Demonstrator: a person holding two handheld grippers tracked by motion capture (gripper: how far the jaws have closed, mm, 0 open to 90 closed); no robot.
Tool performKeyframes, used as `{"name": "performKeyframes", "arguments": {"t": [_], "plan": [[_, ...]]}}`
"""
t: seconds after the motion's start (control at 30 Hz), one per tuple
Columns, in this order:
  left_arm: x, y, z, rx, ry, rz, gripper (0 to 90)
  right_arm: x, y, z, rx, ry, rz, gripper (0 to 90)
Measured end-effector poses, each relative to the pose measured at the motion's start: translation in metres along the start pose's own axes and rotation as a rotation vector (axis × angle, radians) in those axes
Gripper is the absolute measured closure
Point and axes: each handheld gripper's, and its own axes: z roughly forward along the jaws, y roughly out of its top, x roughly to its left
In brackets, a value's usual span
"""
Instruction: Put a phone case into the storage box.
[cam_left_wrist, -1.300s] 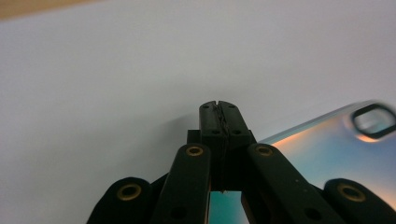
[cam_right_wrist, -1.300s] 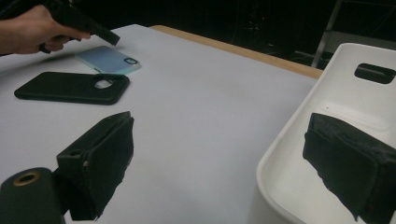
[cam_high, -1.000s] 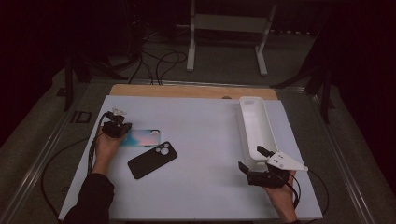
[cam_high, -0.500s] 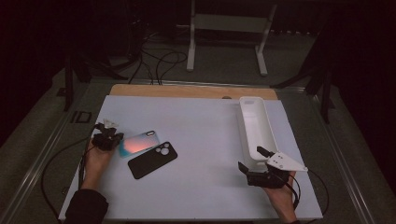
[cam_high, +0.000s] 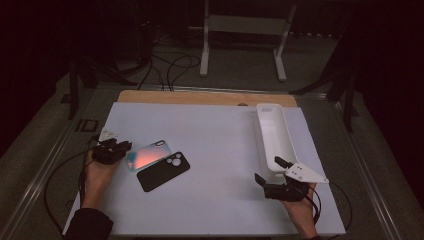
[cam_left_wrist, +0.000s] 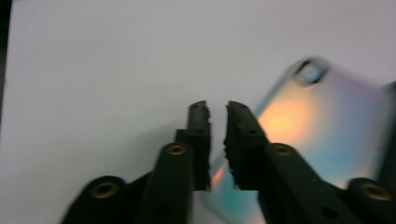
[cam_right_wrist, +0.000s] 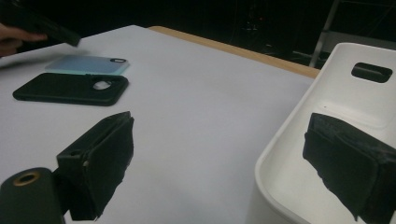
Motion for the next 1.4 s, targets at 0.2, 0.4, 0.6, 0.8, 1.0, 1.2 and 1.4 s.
{"name": "performKeyframes", "arguments": {"t": [0.2, 0.4, 0.6, 0.8, 1.0, 1.2, 1.4], "plan": [[-0.022, -0.001, -0.040, -0.156, -0.090, 0.005, 49.4, 0.001, 0.000, 0.001, -0.005, 0.008, -0.010, 8.6], [-0.045, -0.009, -0.065, -0.218, -0.075, 0.048, 16.9, 0.002, 0.000, -0.001, -0.007, 0.014, -0.014, 8.6], [-0.060, -0.027, -0.083, -0.204, -0.069, 0.087, 3.0, 0.004, 0.001, -0.002, -0.015, 0.021, -0.021, 8.6], [-0.057, -0.032, -0.089, -0.203, -0.077, 0.088, 0.5, 0.004, 0.002, -0.003, -0.027, 0.023, -0.020, 8.6], [-0.057, -0.027, -0.088, -0.168, -0.090, 0.132, 0.4, 0.003, 0.001, -0.003, -0.023, 0.022, -0.015, 8.6], [-0.052, -0.014, -0.075, -0.081, -0.101, 0.192, 0.2, 0.002, 0.001, -0.003, -0.027, 0.017, -0.013, 8.6], [-0.037, 0.006, -0.046, 0.038, -0.091, 0.231, 0.0, 0.000, 0.000, -0.004, -0.029, 0.013, -0.003, 8.6]]}}
